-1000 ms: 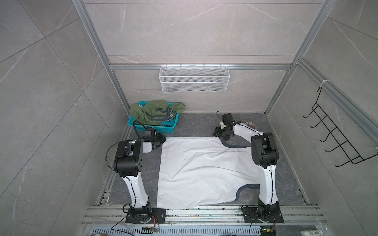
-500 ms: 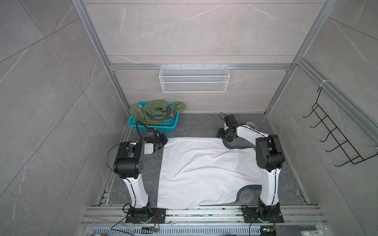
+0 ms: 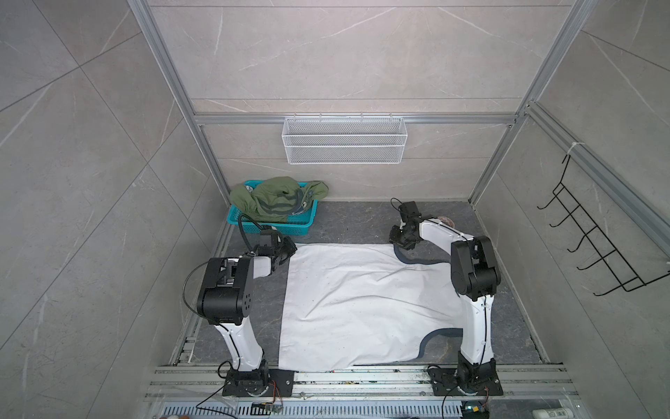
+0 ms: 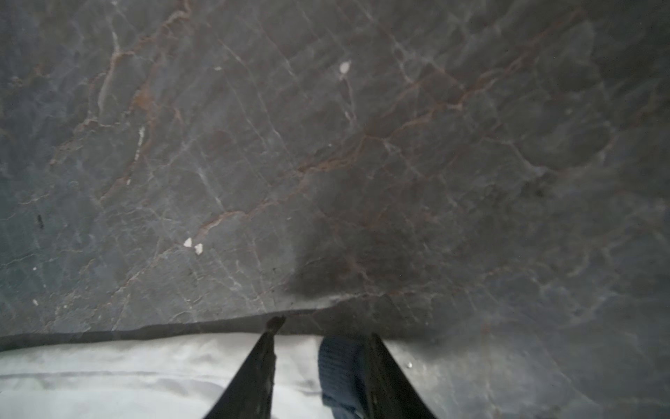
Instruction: Fold and stack the tank tops
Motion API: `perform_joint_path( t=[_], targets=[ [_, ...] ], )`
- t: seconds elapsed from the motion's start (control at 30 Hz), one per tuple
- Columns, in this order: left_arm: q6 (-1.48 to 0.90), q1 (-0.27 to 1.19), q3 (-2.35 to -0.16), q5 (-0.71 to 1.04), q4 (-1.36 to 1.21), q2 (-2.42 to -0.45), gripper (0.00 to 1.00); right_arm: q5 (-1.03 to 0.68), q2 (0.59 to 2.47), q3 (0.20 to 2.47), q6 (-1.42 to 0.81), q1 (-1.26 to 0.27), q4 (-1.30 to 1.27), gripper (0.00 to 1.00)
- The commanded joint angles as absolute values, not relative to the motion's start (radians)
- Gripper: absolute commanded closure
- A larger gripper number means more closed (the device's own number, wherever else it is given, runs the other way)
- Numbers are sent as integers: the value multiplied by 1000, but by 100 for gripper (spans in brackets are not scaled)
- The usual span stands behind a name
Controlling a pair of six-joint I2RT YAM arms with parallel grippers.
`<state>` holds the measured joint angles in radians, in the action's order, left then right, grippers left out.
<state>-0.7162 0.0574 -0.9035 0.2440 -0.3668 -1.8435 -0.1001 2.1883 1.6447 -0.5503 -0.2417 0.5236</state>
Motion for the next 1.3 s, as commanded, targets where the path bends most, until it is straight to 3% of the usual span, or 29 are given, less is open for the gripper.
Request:
perform_joint_path(
  t=[0.0,0.23,0.37,0.8,1.27],
  targets=[
    [-718,60,-896,238,-406,-1795,100,-100,2188,1635,-557,-247,539,61],
    [-714,60,-917,237,-386,-1789,100,-92,2166,1654,-539,-250,556,89],
    [-696,59,-951,236,-352,-1771,100,-74,2149,1707,-515,-250,593,100],
    [-620,55,-1048,194,-239,-1699,100,-95,2078,1783,-455,-250,623,100],
    [-645,46,-964,262,-246,-1577,100,-118,1831,1474,-448,-304,513,100]
  ],
)
